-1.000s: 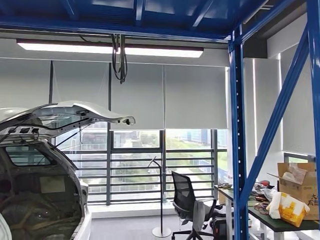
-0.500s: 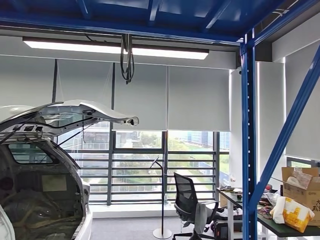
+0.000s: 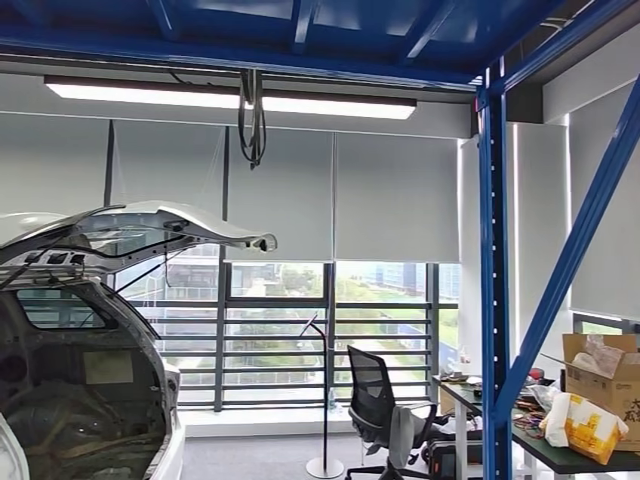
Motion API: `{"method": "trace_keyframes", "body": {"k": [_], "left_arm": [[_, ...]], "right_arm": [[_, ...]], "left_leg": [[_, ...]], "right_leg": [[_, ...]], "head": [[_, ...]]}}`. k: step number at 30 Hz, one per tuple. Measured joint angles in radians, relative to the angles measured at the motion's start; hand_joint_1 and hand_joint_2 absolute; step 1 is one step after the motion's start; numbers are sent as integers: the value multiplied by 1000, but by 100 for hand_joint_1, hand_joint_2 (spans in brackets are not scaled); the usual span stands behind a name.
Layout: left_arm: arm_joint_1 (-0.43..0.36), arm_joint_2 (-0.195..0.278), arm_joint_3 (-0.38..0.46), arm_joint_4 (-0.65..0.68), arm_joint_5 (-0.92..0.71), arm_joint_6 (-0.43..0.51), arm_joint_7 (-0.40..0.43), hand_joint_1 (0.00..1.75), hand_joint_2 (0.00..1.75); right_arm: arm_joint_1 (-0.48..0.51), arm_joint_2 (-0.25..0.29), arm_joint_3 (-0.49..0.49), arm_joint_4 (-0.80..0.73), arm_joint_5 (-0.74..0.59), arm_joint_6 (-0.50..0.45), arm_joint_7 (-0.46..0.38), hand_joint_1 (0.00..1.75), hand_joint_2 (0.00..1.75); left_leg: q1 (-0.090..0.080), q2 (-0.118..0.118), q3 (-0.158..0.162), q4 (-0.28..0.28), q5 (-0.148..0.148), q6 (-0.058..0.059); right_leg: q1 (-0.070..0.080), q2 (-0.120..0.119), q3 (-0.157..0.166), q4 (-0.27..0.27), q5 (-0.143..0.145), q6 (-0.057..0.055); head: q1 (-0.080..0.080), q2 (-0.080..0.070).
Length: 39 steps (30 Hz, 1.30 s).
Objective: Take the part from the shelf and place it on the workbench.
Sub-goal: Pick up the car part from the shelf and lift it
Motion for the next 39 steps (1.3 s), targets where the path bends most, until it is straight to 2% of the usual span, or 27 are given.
{"method": "trace_keyframes", "body": {"k": [8,14,21,32,39], "left_arm": [[-20,3,-34,0,-1,0,14,0,0],[-31,6,-52,0,-4,3,20,0,0],[-63,8,-80,0,-12,5,37,0,0],[-76,11,-101,0,-15,8,44,0,0],[-76,15,-109,0,-9,8,46,0,0]], "right_arm": [[-120,110,133,223,165,-88,62,0,175],[-177,164,184,307,231,-114,91,0,175],[-283,257,245,409,324,-162,130,0,175],[-351,322,280,458,335,-162,137,0,175],[-391,354,287,490,216,-122,121,0,175]], "left_leg": [[2,0,1,0,1,-1],[2,0,0,0,1,-1],[2,0,1,0,1,-1],[2,0,1,0,1,-1],[2,0,1,0,1,-1]], "right_leg": [[1,0,1,0,0,0],[1,-1,1,1,0,0],[1,0,2,1,0,0],[1,0,1,1,0,0],[1,-1,2,1,0,0]], "head": [[0,0],[0,0],[0,0],[0,0],[0,0]]}}
